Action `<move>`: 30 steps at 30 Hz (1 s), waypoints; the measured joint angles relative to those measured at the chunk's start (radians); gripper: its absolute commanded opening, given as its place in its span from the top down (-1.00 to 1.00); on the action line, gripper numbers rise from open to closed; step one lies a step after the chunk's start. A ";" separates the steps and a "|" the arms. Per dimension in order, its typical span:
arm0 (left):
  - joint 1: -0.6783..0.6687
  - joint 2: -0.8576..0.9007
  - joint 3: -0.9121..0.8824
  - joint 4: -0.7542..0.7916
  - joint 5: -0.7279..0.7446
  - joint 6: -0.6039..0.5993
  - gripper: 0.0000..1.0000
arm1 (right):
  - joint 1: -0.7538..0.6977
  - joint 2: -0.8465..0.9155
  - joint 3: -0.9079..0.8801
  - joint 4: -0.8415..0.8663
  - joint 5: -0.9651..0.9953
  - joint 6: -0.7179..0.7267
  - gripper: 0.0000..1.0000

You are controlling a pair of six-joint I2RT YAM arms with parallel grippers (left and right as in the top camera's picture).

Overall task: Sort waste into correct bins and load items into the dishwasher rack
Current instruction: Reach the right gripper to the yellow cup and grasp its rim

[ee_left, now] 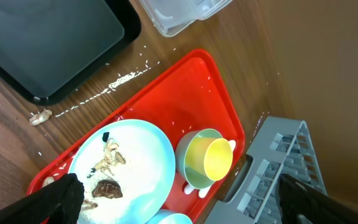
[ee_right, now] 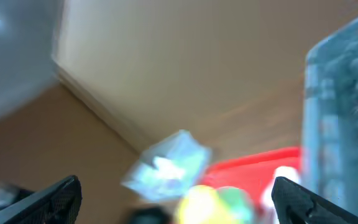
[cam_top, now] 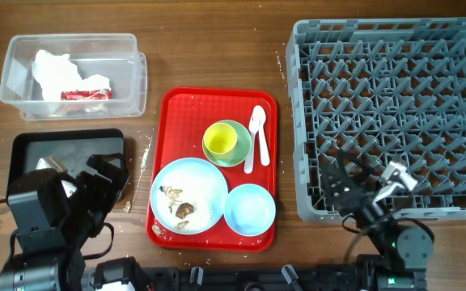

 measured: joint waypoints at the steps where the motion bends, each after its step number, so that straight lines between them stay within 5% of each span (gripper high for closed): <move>1: 0.000 0.000 0.000 0.000 0.000 0.000 -1.00 | 0.000 0.000 0.000 0.080 -0.006 0.076 -0.99; 4: 0.000 0.000 0.000 0.000 0.000 0.000 -1.00 | 0.000 -0.002 0.004 0.317 -0.010 0.181 -1.00; 17: 0.000 0.000 0.000 0.000 0.000 0.000 -1.00 | 0.000 0.223 0.090 0.328 -0.020 0.213 -0.99; 23: 0.000 0.000 0.000 0.000 0.000 0.000 -1.00 | 0.000 0.407 0.133 0.506 -0.101 0.204 -1.00; 30: 0.000 0.000 0.000 -0.001 0.000 0.000 -1.00 | 0.000 0.556 0.468 0.305 -0.223 0.023 -0.99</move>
